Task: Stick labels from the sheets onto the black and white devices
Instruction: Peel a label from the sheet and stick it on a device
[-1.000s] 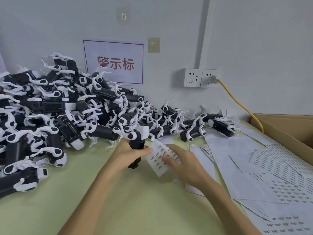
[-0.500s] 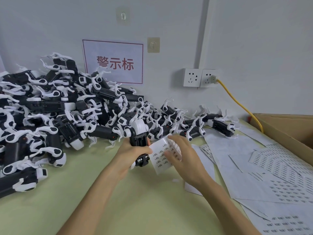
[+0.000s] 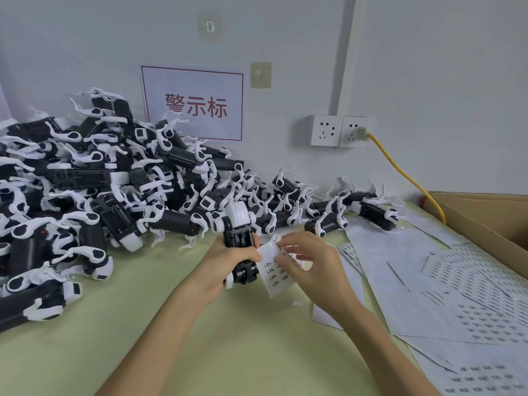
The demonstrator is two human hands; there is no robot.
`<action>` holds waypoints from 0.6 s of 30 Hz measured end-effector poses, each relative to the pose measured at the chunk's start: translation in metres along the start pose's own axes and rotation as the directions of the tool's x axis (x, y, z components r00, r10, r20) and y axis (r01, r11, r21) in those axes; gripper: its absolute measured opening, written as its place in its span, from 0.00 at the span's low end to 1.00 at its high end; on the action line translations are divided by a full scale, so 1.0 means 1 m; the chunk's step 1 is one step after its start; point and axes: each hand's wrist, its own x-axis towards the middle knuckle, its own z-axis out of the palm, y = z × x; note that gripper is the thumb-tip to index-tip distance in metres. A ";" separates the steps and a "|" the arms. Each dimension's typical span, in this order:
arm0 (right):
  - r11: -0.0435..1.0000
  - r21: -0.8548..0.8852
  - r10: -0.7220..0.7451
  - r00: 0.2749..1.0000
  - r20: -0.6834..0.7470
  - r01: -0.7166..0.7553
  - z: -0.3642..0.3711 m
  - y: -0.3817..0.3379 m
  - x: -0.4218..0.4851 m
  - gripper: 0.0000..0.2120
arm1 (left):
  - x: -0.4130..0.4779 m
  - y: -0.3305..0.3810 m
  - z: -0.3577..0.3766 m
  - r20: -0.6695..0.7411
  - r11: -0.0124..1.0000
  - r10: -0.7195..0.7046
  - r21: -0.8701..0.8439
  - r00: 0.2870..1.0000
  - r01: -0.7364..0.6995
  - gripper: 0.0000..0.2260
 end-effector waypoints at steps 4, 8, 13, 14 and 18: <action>0.999 -0.034 0.019 1.000 -0.024 -0.019 -0.001 -0.003 0.000 0.07 | -0.001 0.000 0.002 0.023 0.998 -0.018 -0.057 1.000 0.019 0.08; 0.999 -0.044 0.011 0.998 -0.059 -0.013 -0.001 -0.006 -0.001 0.05 | -0.001 -0.001 0.003 0.049 0.996 -0.042 -0.077 0.998 0.046 0.08; 0.999 -0.050 -0.008 0.999 -0.050 0.005 -0.002 -0.008 -0.001 0.05 | -0.001 -0.001 0.004 0.048 0.997 -0.042 -0.057 0.998 0.045 0.08; 0.999 -0.052 -0.007 0.999 -0.051 0.004 -0.002 -0.007 -0.001 0.05 | -0.001 -0.001 0.004 0.041 0.998 -0.042 -0.041 0.998 0.044 0.09; 0.999 -0.033 0.035 0.997 -0.070 -0.037 -0.002 -0.007 -0.001 0.07 | -0.001 -0.001 0.005 0.050 1.000 -0.030 0.010 0.998 0.030 0.09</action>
